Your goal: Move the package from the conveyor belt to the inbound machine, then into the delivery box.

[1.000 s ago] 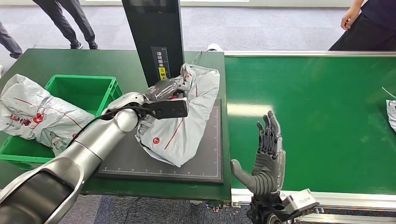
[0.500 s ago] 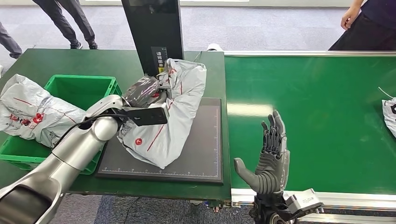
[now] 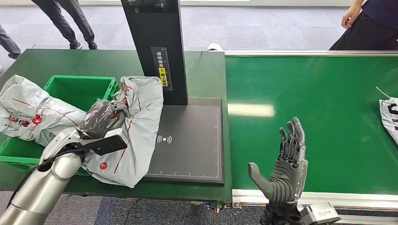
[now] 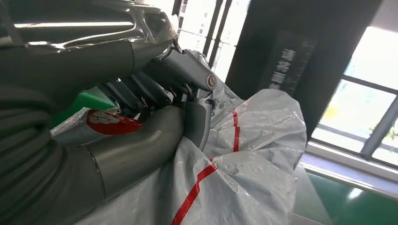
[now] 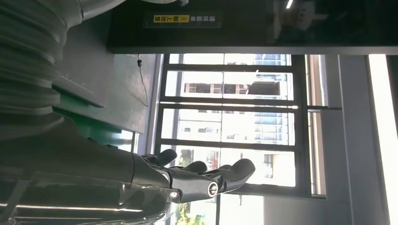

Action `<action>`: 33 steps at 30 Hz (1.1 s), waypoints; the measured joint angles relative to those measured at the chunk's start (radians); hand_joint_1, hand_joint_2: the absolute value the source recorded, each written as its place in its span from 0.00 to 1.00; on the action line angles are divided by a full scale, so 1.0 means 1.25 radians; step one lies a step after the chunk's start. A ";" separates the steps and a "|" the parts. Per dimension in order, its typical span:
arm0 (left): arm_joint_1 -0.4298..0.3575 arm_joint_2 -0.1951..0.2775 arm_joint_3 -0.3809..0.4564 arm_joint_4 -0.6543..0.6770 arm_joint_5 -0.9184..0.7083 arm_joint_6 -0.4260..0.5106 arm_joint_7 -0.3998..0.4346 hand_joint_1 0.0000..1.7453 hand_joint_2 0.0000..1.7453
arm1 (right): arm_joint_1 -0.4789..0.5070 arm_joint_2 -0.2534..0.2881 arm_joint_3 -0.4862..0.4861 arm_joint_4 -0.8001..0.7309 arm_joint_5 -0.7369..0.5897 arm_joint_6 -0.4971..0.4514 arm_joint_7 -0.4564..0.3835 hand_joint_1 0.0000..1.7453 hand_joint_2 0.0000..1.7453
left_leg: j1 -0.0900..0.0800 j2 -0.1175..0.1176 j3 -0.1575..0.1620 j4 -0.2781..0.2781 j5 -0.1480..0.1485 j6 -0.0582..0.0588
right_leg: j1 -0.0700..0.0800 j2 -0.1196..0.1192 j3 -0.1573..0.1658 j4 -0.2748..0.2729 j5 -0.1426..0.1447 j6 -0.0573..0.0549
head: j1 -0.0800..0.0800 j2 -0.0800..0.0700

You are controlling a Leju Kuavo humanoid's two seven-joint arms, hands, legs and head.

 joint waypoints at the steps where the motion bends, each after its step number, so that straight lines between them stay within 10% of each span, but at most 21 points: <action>1: 0.025 -0.001 0.027 -0.020 -0.007 0.000 -0.001 0.99 1.00 | 0.005 0.001 -0.003 -0.006 0.001 -0.003 0.001 0.00 1.00 | 0.000 0.000 0.000 0.000 0.000 0.000 | 0.000 0.000 0.000 0.000 0.000 0.000 | 0.000 0.000; 21: 0.107 -0.012 0.293 -0.065 -0.064 0.020 0.020 1.00 1.00 | 0.021 0.021 -0.031 -0.035 0.010 0.014 0.018 0.00 1.00 | 0.000 -0.001 0.000 0.000 0.000 0.000 | 0.000 0.000 0.000 0.000 0.000 0.000 | 0.000 0.000; 33: -0.309 -0.047 0.221 0.392 -0.111 0.138 0.103 1.00 1.00 | -0.007 0.022 0.022 -0.007 -0.005 -0.006 0.017 0.00 1.00 | 0.000 -0.003 0.000 0.000 0.004 -0.001 | 0.000 -0.003 0.001 0.000 0.003 -0.001 | 0.000 0.000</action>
